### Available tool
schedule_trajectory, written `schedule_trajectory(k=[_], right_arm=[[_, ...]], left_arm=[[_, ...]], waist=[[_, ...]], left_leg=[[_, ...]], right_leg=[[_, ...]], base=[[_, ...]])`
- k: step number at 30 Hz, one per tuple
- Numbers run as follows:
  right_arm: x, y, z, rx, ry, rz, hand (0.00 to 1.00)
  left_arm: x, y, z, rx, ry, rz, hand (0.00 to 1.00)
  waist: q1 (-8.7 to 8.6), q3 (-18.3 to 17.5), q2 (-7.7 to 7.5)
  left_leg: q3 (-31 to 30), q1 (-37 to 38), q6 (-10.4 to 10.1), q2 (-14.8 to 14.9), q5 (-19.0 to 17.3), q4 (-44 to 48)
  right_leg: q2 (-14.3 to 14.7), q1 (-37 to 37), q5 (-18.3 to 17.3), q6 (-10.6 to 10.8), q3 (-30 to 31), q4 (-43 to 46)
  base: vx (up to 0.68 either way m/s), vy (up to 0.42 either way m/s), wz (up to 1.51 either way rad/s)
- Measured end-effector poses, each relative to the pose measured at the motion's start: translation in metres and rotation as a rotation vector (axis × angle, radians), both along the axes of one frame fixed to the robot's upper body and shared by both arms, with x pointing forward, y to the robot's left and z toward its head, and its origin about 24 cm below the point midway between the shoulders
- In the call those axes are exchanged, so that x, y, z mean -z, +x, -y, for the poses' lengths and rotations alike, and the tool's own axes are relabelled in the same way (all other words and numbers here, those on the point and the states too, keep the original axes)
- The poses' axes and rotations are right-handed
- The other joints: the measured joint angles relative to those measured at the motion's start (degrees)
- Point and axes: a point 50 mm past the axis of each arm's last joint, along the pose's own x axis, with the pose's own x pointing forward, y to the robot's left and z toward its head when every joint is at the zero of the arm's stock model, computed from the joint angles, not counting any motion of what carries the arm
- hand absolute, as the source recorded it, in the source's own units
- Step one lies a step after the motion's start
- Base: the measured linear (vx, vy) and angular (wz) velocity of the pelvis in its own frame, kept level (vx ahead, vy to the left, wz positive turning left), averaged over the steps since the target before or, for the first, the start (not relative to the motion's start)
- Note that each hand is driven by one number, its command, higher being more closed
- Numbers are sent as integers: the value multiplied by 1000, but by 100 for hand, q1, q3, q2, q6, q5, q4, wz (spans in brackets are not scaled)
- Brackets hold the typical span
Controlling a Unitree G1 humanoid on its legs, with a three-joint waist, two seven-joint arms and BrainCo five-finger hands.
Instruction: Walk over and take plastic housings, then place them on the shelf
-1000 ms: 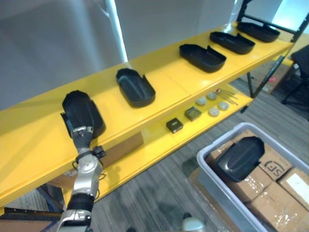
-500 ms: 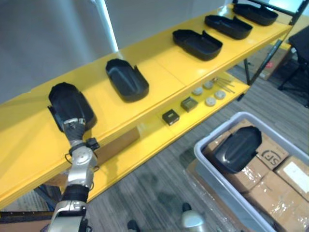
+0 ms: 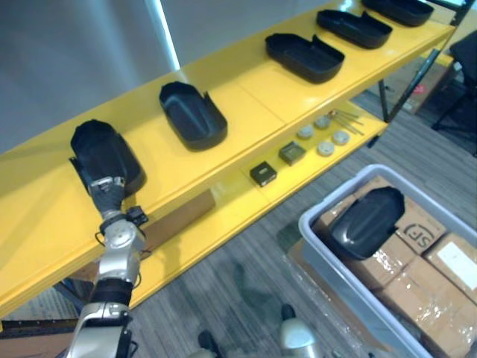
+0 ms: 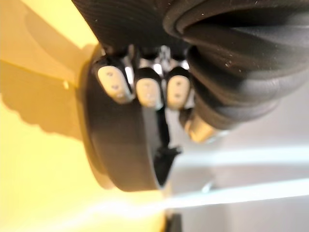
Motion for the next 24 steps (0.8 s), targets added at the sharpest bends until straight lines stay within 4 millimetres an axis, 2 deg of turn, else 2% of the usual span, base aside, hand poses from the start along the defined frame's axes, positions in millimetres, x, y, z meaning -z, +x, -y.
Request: schedule_trajectory(k=[4,6,7,9,10,12,16,18,21,24], right_arm=[[0,-1,0,4,-9,0,0],[-1,-1,3,13,-22,2,0],[-1,-1,3,15,-24,2,0],[-2,-1,4,28,-36,0,0],[-2,0,4,28,-37,1,0],[-2,0,7,32,-45,0,0],[-2,10,9,22,-48,21,0],[-1,16,8,17,-44,28,0],[1,23,6,68,-12,43,0],[7,13,7,206,29,17,0]], left_arm=[[10,-25,27,62,-46,34,0],[20,-44,48,111,-98,32,0],[22,-49,53,121,-109,32,0],[31,-72,68,110,-108,36,0],[33,-79,69,90,-110,36,0],[42,-102,67,-13,-58,15,0],[54,-125,56,-126,-55,-17,0],[68,-132,53,-152,-28,-87,0],[102,-145,51,-166,-5,-269,0],[146,-169,49,-192,-16,-531,0]], waist=[[71,-13,9],[256,-47,44],[286,-59,51],[341,-203,60],[363,-274,63],[532,-529,88],[747,-609,36],[847,-660,25],[954,-711,-1],[952,-770,-96]], left_leg=[[-146,8,1,-3,1,-1],[-172,4,4,-8,3,-6],[-197,4,5,-12,4,-6],[-428,6,11,-49,30,-30],[-468,6,9,-56,37,-48],[-531,23,16,-80,115,-188],[-770,108,19,-112,195,-290],[-808,109,26,-129,207,-291],[-826,106,47,-164,230,-325],[-831,111,53,-189,225,-330]], right_leg=[[-10,146,-2,-2,-150,-77],[-19,165,-8,-7,-193,-80],[-27,192,-16,-6,-236,-83],[-64,330,-75,12,-447,-91],[-70,336,-93,20,-474,-88],[-82,361,-115,19,-590,-103],[-97,580,-116,21,-790,-180],[-119,635,-125,28,-879,-211],[-154,641,-167,7,-895,-218],[-173,681,-144,44,-895,-294]], base=[[17,-10,18],[-6,-6,9],[-10,-13,27],[-8,-21,44],[-3,-15,34],[9,-10,23],[-15,-8,29],[-47,1,15],[-25,6,3],[0,0,0]])
